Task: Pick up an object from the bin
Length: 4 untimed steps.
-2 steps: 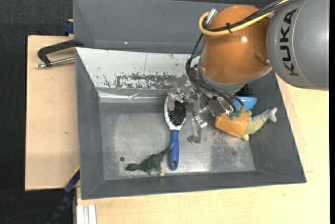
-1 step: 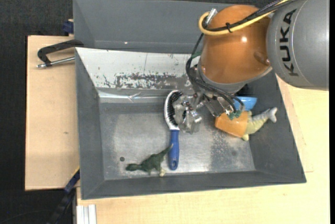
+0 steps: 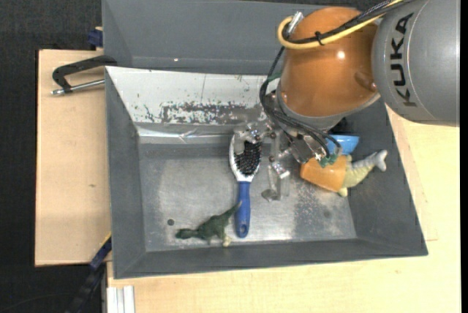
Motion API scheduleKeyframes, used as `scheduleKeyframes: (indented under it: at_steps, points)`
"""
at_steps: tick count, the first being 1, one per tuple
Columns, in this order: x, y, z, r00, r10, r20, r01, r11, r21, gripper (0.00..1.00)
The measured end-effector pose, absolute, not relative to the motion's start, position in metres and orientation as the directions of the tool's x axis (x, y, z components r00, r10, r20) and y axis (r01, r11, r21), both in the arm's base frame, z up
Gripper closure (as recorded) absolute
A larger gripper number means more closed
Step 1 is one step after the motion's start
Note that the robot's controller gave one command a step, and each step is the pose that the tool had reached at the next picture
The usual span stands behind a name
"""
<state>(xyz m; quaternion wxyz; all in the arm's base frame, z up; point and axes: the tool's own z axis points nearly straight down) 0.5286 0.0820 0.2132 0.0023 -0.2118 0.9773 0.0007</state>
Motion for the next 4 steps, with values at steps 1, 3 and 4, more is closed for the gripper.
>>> scheduleKeyframes:
  at_steps: [1,3,4]
  points:
    - [0.493,0.082,0.103,-0.764,-0.646,0.003,-0.646,0.764,0.004,0.0]
    - [0.526,0.069,0.071,-0.639,-0.769,-0.005,-0.769,0.639,-0.001,1.0]
    - [0.522,0.054,0.209,-0.693,-0.721,-0.011,-0.721,0.693,-0.007,1.0]
